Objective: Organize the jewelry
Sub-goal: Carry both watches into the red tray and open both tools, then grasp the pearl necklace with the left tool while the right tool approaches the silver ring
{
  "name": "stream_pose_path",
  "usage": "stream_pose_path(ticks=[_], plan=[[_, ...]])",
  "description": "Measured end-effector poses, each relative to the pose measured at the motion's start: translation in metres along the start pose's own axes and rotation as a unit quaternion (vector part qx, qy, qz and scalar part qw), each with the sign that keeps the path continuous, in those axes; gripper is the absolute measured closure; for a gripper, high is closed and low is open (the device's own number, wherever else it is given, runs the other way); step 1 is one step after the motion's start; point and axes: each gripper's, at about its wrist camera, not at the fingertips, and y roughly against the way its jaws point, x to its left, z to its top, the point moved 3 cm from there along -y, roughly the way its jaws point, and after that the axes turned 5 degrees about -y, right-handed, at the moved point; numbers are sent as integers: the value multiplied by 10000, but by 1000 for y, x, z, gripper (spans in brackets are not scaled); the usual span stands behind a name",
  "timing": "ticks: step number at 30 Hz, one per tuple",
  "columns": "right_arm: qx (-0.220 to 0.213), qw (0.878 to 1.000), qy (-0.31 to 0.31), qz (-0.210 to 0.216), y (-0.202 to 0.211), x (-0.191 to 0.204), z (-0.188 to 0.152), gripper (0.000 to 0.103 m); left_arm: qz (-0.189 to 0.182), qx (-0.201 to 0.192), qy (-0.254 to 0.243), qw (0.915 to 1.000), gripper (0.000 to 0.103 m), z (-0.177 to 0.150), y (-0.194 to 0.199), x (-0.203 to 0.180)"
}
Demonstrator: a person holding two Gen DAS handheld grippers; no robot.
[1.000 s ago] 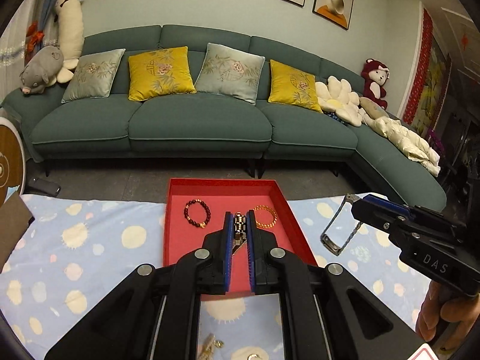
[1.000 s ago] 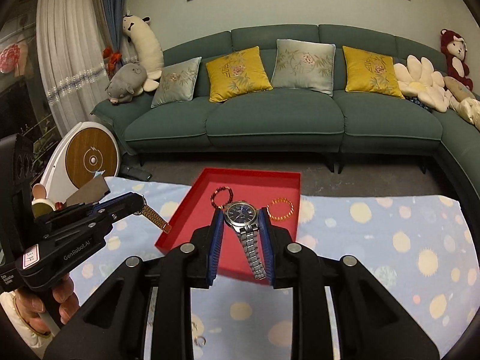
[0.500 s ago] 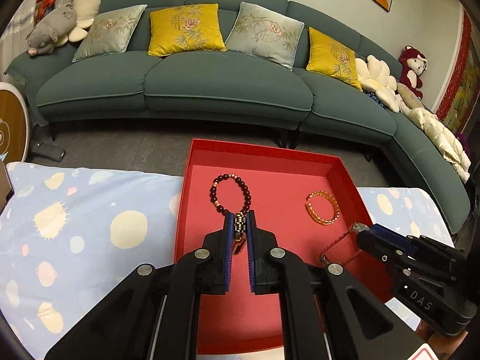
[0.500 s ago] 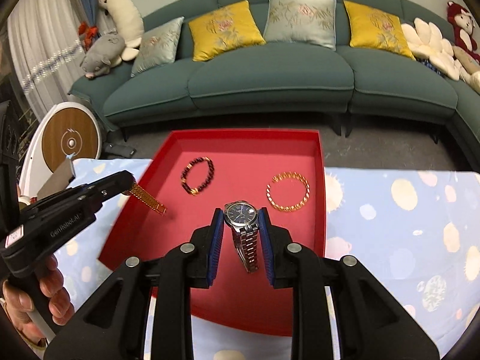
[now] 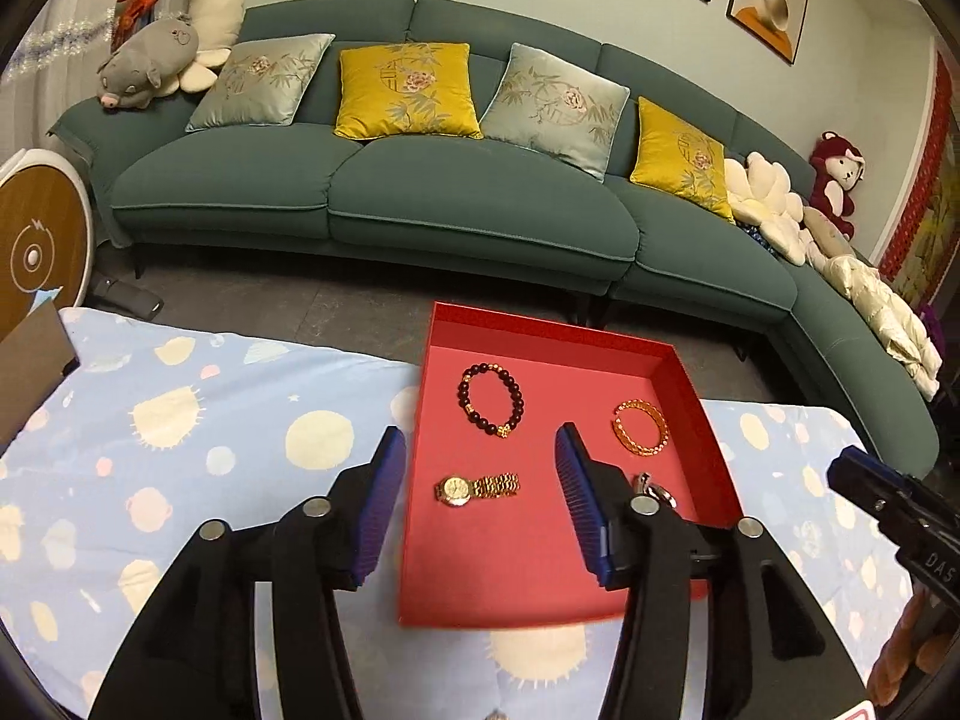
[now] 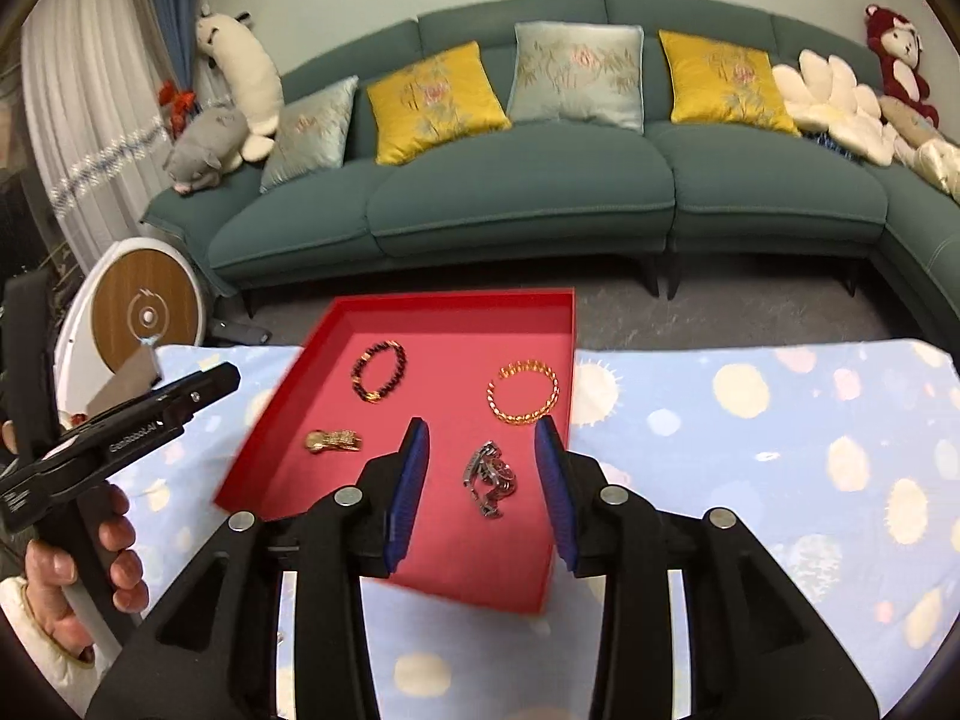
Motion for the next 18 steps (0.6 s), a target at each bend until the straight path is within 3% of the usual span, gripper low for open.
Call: stream_pose_path(ticks=[2,9,12,18], plan=[[-165,9998,64,15,37,4,-2,57,-72,-59,-7,10000,49,-7,30,3],[-409,9989,162,174,127,19,-53,51,124,23,-128,9998,46,-58,103,10],[-354,9990,269,33,142,27,-87,51,312,15,-187,9993,46,-85,116,9],[187,9995,192,192,136,29,-146,51,116,441,-206,9987,44,-130,106,5]])
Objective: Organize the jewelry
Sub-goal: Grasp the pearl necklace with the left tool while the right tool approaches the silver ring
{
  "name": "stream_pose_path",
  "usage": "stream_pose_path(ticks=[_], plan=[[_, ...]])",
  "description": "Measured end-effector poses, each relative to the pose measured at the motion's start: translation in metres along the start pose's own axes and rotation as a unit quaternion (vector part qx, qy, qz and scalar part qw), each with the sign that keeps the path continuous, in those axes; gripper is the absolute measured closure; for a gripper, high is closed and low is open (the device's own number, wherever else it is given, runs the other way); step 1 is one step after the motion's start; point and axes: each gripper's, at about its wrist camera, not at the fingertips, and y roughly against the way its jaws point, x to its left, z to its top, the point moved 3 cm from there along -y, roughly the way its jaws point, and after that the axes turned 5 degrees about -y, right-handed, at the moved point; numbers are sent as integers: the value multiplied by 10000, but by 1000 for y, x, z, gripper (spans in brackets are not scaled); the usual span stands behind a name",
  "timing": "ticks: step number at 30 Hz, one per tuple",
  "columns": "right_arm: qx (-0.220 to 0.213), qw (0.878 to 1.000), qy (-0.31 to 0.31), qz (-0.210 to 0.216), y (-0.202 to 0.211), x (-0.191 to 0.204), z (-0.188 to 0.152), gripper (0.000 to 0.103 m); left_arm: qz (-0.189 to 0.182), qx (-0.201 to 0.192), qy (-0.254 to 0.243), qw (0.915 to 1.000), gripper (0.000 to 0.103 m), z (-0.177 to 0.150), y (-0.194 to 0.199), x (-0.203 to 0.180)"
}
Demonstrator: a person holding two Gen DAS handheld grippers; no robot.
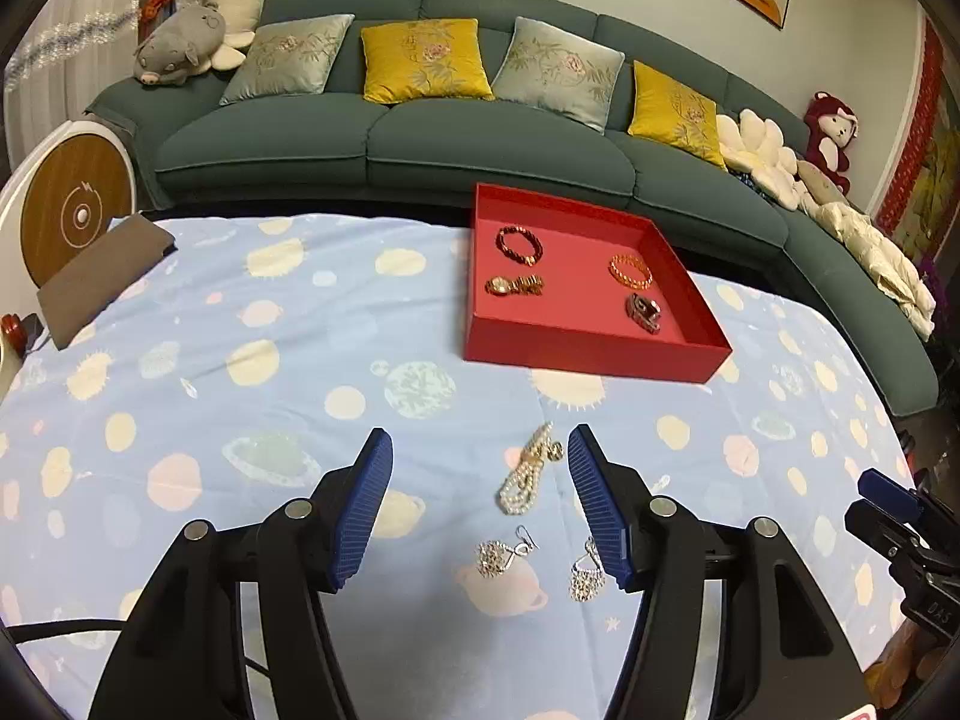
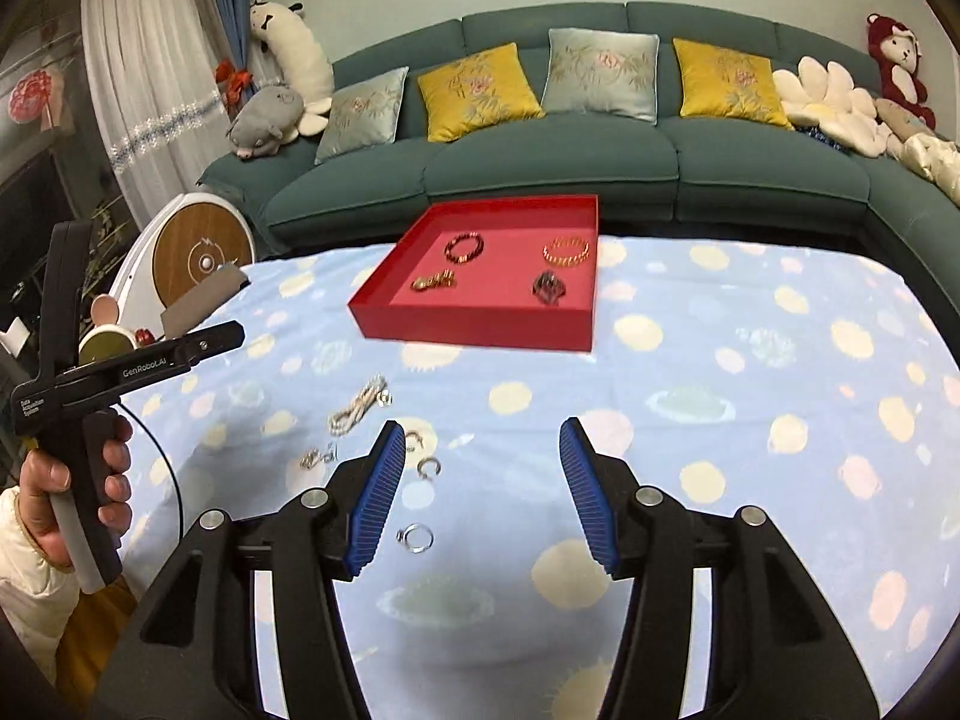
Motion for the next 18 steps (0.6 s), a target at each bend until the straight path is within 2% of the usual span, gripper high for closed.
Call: stream_pose_path(ticks=[9,16,18], plan=[[379,9989,219,-159,-28,4,-24,51,-95,548,-417,9976,41,-23,-62,-26],[588,9979,254,-138,-41,7,-32,51,52,806,-583,9950,41,-29,-101,-34],[613,9977,262,-126,-43,8,-32,51,87,826,-634,9945,44,-28,-105,-36]])
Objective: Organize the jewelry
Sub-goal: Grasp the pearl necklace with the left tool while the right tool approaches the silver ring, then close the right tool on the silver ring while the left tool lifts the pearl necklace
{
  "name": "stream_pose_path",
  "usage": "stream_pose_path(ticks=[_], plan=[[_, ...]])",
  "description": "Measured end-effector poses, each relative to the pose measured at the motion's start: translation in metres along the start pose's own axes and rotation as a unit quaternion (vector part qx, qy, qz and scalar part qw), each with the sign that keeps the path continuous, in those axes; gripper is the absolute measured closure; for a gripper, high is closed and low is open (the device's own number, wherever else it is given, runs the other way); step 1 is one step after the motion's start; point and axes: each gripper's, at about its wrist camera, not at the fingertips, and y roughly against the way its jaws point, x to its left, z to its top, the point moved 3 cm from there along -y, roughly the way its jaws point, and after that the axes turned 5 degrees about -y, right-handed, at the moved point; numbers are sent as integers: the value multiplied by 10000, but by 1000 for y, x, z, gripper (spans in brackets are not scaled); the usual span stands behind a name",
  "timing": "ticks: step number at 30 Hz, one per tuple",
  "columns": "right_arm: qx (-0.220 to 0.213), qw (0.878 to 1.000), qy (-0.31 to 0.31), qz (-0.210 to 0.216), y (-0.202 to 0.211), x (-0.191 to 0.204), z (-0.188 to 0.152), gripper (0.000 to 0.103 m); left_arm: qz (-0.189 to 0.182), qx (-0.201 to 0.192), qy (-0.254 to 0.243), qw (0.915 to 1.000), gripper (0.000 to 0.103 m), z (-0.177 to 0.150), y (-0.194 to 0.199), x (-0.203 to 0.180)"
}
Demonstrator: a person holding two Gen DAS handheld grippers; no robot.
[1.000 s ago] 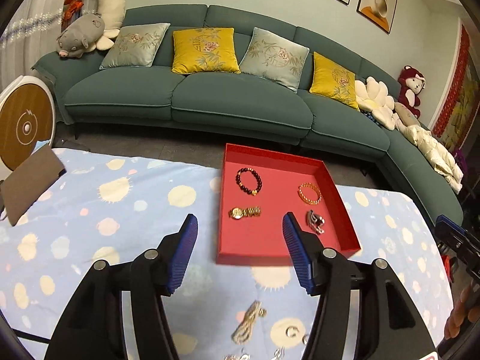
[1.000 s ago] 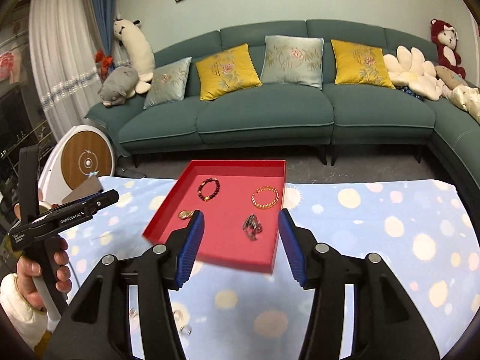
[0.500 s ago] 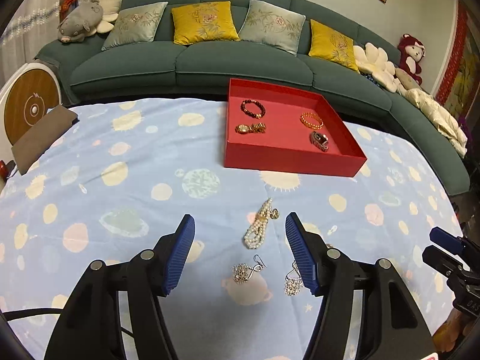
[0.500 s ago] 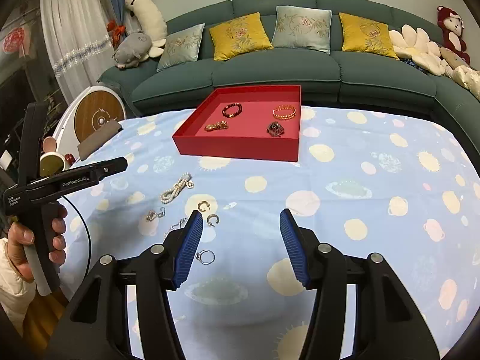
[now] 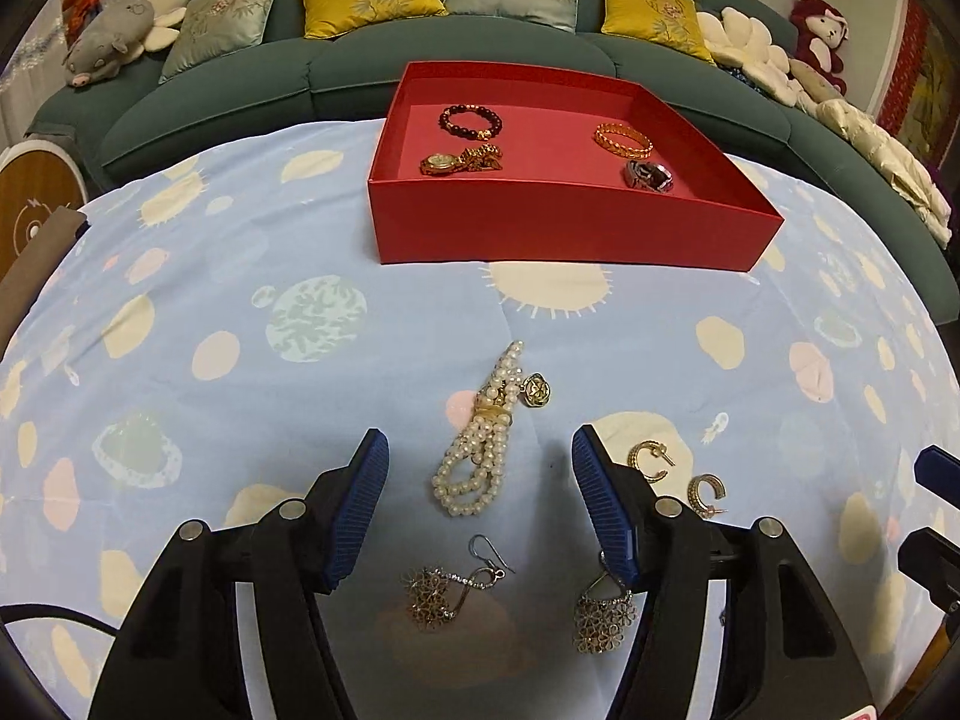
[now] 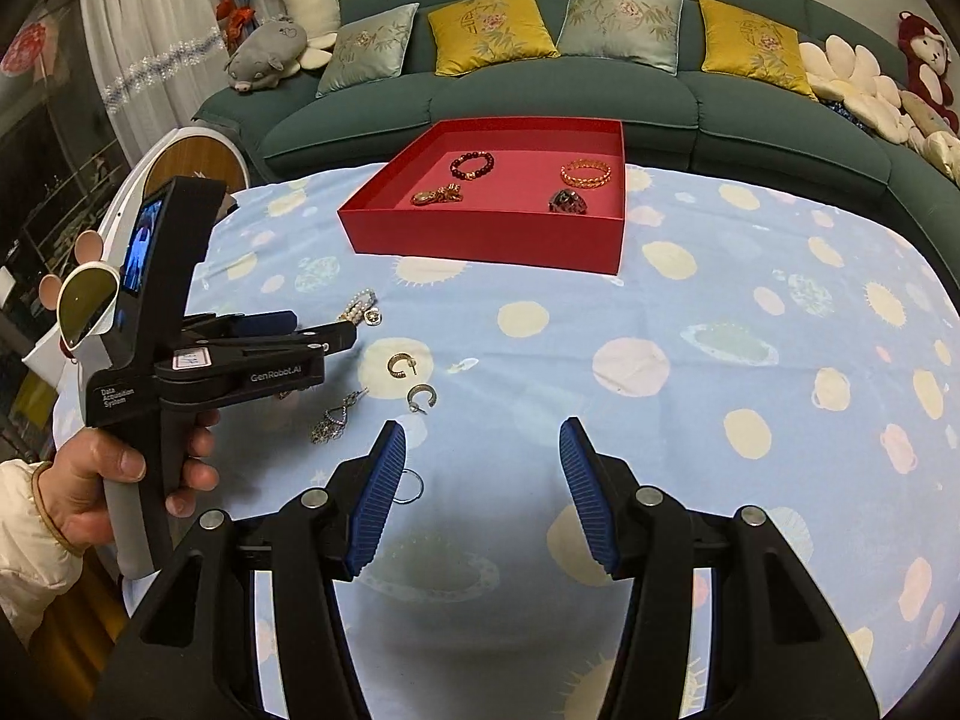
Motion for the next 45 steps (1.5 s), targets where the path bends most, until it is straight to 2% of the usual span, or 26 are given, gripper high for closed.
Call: stream_pose_path(ticks=[4,6,8,9,12,16,21,25,30,36,45], plan=[[44,10000,25,11,-4,3,1,51,35,78,-115,9999,60,0,-7,-4],[65,10000,21,33,-5,4,1,51,122,33,-178,9998,64,0,-8,-5],[81,9999,46,49,-6,6,0,51,142,18,-167,9998,73,0,-7,-4],[91,9999,63,53,-7,7,-1,51,109,13,-150,9998,83,1,-7,-3],[142,9998,123,70,-9,11,-4,51,-88,23,-1,10000,87,1,-5,1],[230,9995,206,54,-16,15,-8,51,-187,-105,59,9998,88,2,11,3],[274,9993,246,112,-20,21,-8,51,-376,-447,238,9980,88,5,50,16],[416,9983,350,193,-27,30,-14,51,-415,-572,360,9969,88,-3,76,31],[684,9960,545,179,-43,39,-30,51,-416,-679,460,9958,88,-10,92,47],[776,9947,661,96,-54,44,-36,53,-446,-651,517,9955,88,-17,94,54],[754,9936,843,-50,-63,48,-35,72,-442,-701,586,9948,87,-17,97,61]])
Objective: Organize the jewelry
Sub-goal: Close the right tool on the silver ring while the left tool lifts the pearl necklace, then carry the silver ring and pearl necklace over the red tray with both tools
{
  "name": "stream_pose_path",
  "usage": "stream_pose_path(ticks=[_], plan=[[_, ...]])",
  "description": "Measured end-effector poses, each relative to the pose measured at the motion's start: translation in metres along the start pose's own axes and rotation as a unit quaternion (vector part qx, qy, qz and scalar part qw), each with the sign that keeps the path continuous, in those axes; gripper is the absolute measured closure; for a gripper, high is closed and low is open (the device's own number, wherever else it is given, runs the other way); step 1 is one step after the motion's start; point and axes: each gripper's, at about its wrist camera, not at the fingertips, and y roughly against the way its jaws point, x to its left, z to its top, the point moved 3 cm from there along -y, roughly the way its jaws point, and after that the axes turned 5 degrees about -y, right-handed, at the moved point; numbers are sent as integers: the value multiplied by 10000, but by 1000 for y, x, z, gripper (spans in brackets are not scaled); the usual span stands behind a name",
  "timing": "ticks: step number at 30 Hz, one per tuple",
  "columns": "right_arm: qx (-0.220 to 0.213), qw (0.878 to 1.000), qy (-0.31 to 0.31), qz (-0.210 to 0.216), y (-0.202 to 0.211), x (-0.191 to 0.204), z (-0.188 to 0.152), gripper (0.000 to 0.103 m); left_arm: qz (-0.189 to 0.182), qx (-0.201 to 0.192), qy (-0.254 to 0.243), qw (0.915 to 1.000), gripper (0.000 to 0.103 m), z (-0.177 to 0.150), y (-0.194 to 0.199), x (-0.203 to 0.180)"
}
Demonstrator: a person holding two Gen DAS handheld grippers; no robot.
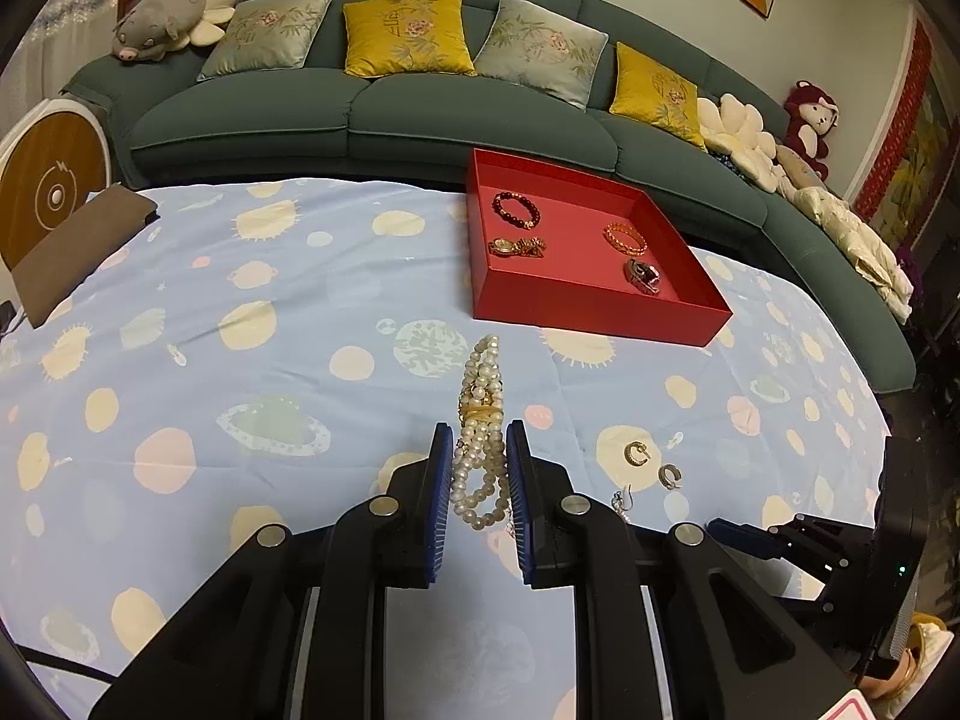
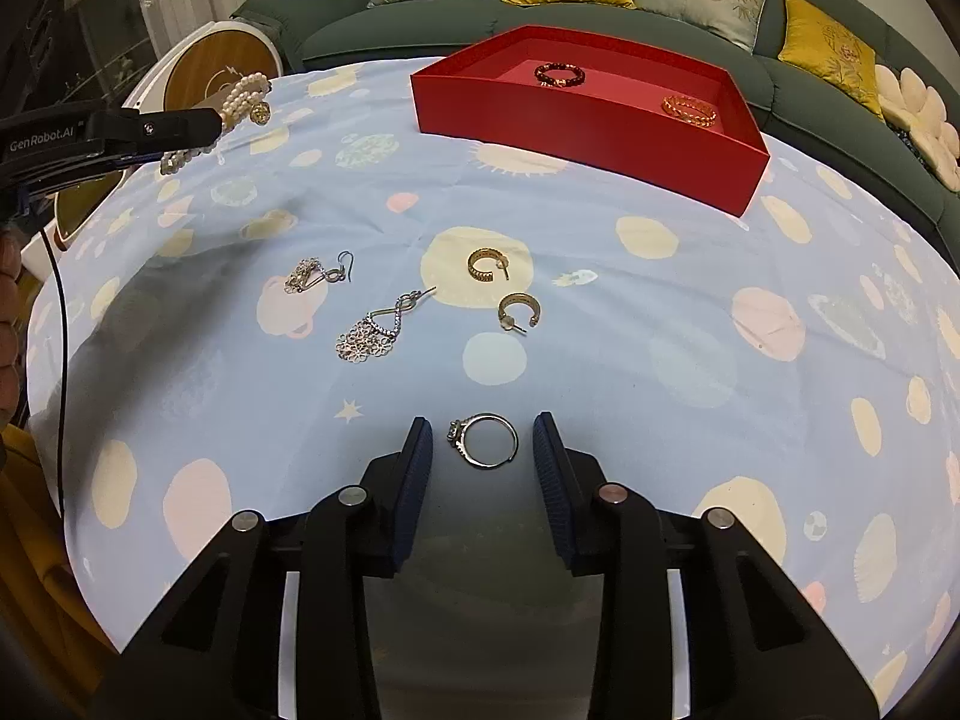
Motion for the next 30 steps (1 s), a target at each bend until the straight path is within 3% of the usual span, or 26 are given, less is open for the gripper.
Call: stream_pose_path(ticks=[2,19,25,30], plan=[[-16,10000,4,-16,0,-1,0,79,19,-4,-31,10000,87,0,0,-1],[-258,9996,-108,52,14,-3,10,80,-159,-194,-101,9996,87,16,6,-17],[-585,9979,-239,104,33,-7,31,80,-213,-321,-151,9991,87,35,8,-32],[-1097,9927,-478,162,61,-19,71,80,-316,-425,-167,9985,87,64,-4,-48]])
